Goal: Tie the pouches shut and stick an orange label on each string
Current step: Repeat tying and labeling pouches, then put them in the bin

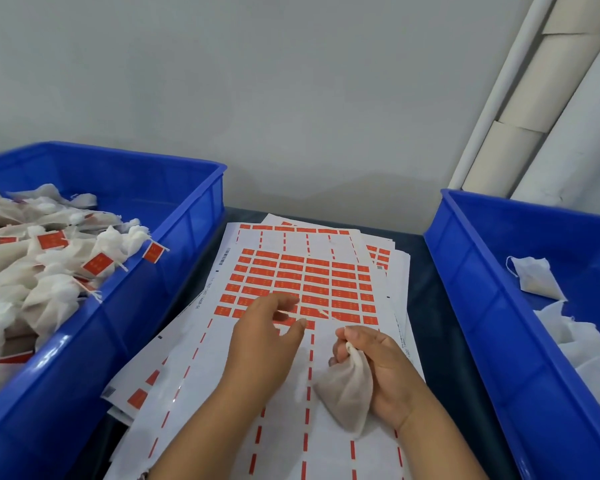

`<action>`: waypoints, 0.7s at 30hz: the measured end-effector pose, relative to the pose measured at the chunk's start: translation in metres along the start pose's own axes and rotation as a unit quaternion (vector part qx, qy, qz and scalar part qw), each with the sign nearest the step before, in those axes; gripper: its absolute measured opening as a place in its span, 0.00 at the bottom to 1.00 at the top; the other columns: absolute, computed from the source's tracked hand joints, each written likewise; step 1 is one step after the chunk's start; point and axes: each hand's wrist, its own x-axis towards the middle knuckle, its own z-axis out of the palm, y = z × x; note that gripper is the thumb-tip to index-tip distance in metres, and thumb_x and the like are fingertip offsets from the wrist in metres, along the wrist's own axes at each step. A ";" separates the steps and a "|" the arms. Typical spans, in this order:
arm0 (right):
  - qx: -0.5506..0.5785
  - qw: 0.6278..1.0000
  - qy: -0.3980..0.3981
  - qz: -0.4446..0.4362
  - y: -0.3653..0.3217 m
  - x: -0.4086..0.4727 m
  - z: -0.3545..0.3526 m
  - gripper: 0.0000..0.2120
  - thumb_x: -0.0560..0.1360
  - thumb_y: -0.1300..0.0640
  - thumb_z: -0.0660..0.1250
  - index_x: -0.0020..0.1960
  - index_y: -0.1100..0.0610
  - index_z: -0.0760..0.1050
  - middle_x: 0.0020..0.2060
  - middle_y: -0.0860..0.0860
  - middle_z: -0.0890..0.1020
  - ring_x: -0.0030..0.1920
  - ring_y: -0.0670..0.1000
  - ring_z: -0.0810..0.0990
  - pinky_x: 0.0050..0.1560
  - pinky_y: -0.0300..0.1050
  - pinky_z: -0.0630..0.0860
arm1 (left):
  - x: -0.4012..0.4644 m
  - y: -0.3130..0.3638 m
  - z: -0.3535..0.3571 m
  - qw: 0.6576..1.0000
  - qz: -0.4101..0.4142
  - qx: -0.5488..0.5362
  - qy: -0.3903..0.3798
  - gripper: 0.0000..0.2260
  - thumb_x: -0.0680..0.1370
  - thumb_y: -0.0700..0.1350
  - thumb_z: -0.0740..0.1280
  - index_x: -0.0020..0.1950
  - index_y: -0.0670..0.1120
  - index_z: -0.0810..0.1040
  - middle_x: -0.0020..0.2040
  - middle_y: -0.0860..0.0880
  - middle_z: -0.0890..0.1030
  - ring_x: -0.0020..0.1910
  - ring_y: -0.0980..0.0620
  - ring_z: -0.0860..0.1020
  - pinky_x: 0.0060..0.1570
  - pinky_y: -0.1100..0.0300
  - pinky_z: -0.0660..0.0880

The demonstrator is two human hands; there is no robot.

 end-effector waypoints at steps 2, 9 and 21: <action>0.017 1.000 0.011 0.003 0.001 0.002 -0.002 0.12 0.63 0.54 0.75 0.45 0.56 0.85 0.40 0.56 0.84 0.35 0.52 0.83 0.39 0.47 0.80 | 0.008 0.005 -0.004 0.999 -0.001 0.051 -0.011 0.12 0.74 0.47 0.70 0.55 0.59 0.74 0.48 0.62 0.74 0.40 0.62 0.73 0.40 0.70 0.72; 0.052 0.999 0.013 -0.004 0.003 0.004 -0.006 0.14 0.60 0.53 0.76 0.45 0.55 0.85 0.38 0.55 0.83 0.34 0.50 0.82 0.39 0.46 0.80 | 0.029 0.001 0.021 0.976 0.012 0.177 -0.129 0.19 0.77 0.52 0.66 0.68 0.54 0.71 0.66 0.54 0.73 0.61 0.52 0.75 0.58 0.57 0.72; 0.038 0.999 0.015 0.001 0.002 0.006 -0.008 0.16 0.59 0.50 0.77 0.46 0.52 0.85 0.41 0.54 0.84 0.35 0.51 0.83 0.39 0.45 0.79 | 0.030 -0.022 0.032 0.938 0.078 0.302 -0.154 0.22 0.77 0.60 0.61 0.69 0.55 0.70 0.70 0.57 0.68 0.68 0.52 0.68 0.66 0.54 0.65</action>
